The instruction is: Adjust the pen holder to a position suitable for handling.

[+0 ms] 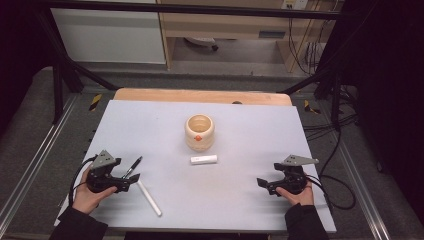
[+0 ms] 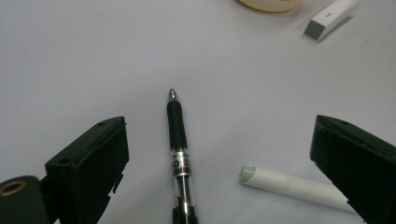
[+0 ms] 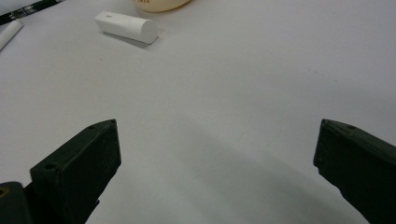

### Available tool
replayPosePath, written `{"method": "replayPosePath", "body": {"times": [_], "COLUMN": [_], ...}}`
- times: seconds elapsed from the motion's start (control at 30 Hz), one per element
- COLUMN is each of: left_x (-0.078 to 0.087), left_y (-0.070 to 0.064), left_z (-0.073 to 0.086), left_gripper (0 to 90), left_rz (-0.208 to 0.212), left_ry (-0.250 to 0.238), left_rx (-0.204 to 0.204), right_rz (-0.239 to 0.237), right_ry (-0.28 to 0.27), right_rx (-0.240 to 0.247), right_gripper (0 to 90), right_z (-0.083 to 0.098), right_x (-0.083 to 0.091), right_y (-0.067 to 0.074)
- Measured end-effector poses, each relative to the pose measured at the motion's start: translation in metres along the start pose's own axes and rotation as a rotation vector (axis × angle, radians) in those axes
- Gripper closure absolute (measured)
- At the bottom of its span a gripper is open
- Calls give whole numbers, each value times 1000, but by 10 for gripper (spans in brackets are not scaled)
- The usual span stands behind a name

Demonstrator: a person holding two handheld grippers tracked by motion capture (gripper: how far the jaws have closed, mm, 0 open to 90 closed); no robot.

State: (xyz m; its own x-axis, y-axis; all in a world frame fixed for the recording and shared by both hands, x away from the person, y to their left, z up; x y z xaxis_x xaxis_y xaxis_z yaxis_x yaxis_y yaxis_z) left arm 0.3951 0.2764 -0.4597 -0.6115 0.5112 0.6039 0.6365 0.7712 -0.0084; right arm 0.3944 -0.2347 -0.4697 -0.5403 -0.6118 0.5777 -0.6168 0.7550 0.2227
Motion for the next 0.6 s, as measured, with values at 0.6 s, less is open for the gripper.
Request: {"method": "replayPosePath", "body": {"times": [0.6], "left_x": [-1], "left_y": [-2], "left_z": [1], "left_gripper": [46], "left_rz": [3], "left_ry": [0], "left_rx": [-1], "right_rz": [-22], "right_ry": [-5], "right_rx": [32], "right_gripper": [11], "right_z": [-12], "right_x": [-9], "right_y": [16]}}
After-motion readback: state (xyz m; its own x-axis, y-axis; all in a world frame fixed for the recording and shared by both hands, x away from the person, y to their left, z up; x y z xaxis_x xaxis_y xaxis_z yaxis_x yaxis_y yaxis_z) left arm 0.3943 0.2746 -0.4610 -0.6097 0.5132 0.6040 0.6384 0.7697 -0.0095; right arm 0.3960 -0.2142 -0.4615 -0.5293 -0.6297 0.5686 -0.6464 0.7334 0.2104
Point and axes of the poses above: each handheld gripper's, and its own axes: x roughly backward along the jaws, z roughly out of its underside, y roughly to its left, the point moved 5 cm from there along -x, roughly forward along the jaws, and after that the axes turned 2 degrees about -x, right-handed, at the moved point
